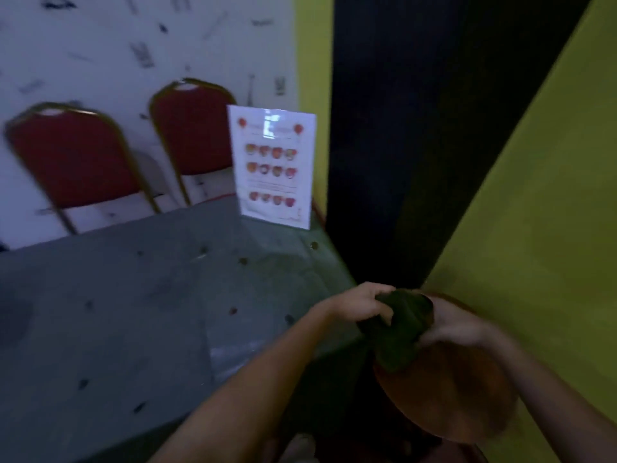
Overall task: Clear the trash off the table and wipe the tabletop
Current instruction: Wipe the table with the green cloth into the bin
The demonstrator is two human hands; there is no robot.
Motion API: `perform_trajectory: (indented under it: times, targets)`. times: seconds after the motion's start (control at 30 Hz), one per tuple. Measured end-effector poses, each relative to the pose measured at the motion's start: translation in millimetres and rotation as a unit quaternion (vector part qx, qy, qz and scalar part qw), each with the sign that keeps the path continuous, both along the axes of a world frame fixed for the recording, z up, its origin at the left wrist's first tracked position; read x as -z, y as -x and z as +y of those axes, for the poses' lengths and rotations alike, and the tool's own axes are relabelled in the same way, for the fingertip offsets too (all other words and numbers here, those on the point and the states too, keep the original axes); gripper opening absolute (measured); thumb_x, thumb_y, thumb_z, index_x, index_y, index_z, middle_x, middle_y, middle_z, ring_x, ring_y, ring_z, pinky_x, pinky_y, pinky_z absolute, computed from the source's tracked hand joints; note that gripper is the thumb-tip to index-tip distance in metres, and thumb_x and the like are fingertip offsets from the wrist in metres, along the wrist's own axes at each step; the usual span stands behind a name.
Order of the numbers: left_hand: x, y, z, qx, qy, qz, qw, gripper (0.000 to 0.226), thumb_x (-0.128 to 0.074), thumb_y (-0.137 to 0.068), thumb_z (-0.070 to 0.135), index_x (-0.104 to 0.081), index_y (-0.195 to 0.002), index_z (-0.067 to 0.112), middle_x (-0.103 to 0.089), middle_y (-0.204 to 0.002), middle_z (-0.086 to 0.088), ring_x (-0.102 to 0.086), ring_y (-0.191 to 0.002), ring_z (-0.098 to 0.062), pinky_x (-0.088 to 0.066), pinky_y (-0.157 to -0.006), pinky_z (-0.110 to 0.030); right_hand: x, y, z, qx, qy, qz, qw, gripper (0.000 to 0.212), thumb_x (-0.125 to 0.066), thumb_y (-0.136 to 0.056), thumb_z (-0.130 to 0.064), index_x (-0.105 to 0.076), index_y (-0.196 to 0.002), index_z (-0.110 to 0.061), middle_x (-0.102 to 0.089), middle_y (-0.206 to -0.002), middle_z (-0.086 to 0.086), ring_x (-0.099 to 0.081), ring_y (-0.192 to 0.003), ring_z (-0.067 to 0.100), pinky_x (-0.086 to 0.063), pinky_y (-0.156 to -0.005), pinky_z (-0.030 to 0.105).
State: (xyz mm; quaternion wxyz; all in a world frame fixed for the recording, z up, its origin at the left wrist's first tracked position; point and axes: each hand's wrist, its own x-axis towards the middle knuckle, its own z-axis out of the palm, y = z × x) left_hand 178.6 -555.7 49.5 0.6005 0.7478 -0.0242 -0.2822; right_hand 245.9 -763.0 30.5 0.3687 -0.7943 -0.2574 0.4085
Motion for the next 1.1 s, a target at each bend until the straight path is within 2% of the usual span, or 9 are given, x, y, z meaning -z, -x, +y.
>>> perform_trajectory:
  times: [0.2,0.4,0.43,0.5,0.57,0.7,0.8,0.9,1.1]
  targets:
    - [-54,75,117,-0.208,0.029,-0.089,0.974,0.054,-0.067,-0.07,0.004,-0.053,-0.119,0.022,-0.062,-0.107,-0.006,-0.059,-0.099,-0.016,-0.052,-0.082,-0.026,-56,43,128,-0.093,-0.076,0.188,0.975,0.099,-0.096,-0.029,-0.037,-0.055,-0.117,-0.013,-0.073,-0.109,0.001,-0.068,-0.101,0.012,-0.053,-0.08,0.022]
    - [-80,194,213,-0.445,0.097,-0.152,0.877,0.036,-0.068,-0.078,0.017,-0.058,-0.11,0.029,-0.064,-0.11,-0.007,-0.063,-0.103,-0.025,-0.051,-0.093,-0.043,-86,132,256,-0.077,-0.15,0.414,0.895,0.084,-0.093,-0.004,-0.023,-0.074,-0.082,0.004,-0.073,-0.074,0.021,-0.071,-0.061,0.029,-0.055,-0.047,0.029]
    - [-81,217,230,-0.477,0.087,-0.162,0.859,0.033,-0.068,-0.079,0.019,-0.059,-0.109,0.03,-0.065,-0.11,-0.007,-0.064,-0.101,-0.025,-0.052,-0.091,-0.042,-89,157,281,-0.106,-0.146,0.461,0.869,0.075,-0.094,-0.018,-0.022,-0.074,-0.082,0.01,-0.072,-0.082,0.025,-0.072,-0.068,0.031,-0.057,-0.053,0.031]
    - [-82,260,262,-0.52,0.04,-0.166,0.837,0.029,-0.07,-0.081,0.023,-0.06,-0.107,0.031,-0.066,-0.108,-0.006,-0.066,-0.096,-0.022,-0.055,-0.084,-0.037,-83,207,324,-0.228,-0.171,0.511,0.811,0.064,-0.072,-0.076,-0.026,-0.055,-0.121,0.016,-0.058,-0.126,0.029,-0.061,-0.113,0.037,-0.049,-0.095,0.038]
    - [-76,302,294,-0.559,-0.008,-0.155,0.815,0.026,-0.068,-0.084,0.026,-0.059,-0.108,0.028,-0.067,-0.103,-0.004,-0.068,-0.091,-0.017,-0.056,-0.076,-0.029,-72,240,367,-0.265,-0.128,0.546,0.785,0.056,-0.056,-0.089,-0.022,-0.045,-0.135,0.007,-0.047,-0.14,0.023,-0.052,-0.124,0.038,-0.039,-0.105,0.045]
    - [-35,402,363,-0.667,-0.061,-0.122,0.732,0.028,-0.059,-0.09,0.029,-0.055,-0.117,0.021,-0.068,-0.105,-0.004,-0.066,-0.094,-0.014,-0.053,-0.072,-0.021,-56,304,464,-0.228,0.004,0.402,0.887,0.038,-0.071,-0.078,-0.014,-0.067,-0.113,0.002,-0.068,-0.111,0.022,-0.069,-0.092,0.032,-0.056,-0.079,0.04]
    - [14,488,407,-0.756,-0.123,-0.032,0.643,0.031,-0.052,-0.095,0.027,-0.052,-0.123,0.013,-0.063,-0.12,-0.013,-0.06,-0.099,-0.021,-0.047,-0.072,-0.027,-51,347,529,-0.214,0.034,0.271,0.938,0.021,-0.058,-0.089,-0.011,-0.065,-0.108,-0.003,-0.072,-0.098,0.018,-0.068,-0.087,0.031,-0.055,-0.072,0.036]
    - [52,569,432,-0.765,-0.213,0.091,0.601,0.033,-0.052,-0.094,0.024,-0.054,-0.123,0.01,-0.062,-0.122,-0.015,-0.059,-0.107,-0.027,-0.045,-0.087,-0.032,-35,369,588,-0.199,0.026,0.126,0.971,0.028,-0.056,-0.091,-0.017,-0.059,-0.116,-0.005,-0.068,-0.105,0.013,-0.065,-0.092,0.028,-0.055,-0.08,0.036]
    - [68,635,461,-0.716,-0.295,0.179,0.606,0.037,-0.05,-0.092,0.019,-0.052,-0.128,0.011,-0.056,-0.134,-0.009,-0.054,-0.12,-0.023,-0.04,-0.1,-0.031,-18,383,669,-0.247,0.071,-0.303,0.918,0.053,-0.045,-0.093,-0.024,-0.032,-0.142,-0.01,-0.056,-0.123,0.019,-0.056,-0.108,0.037,-0.046,-0.084,0.037]
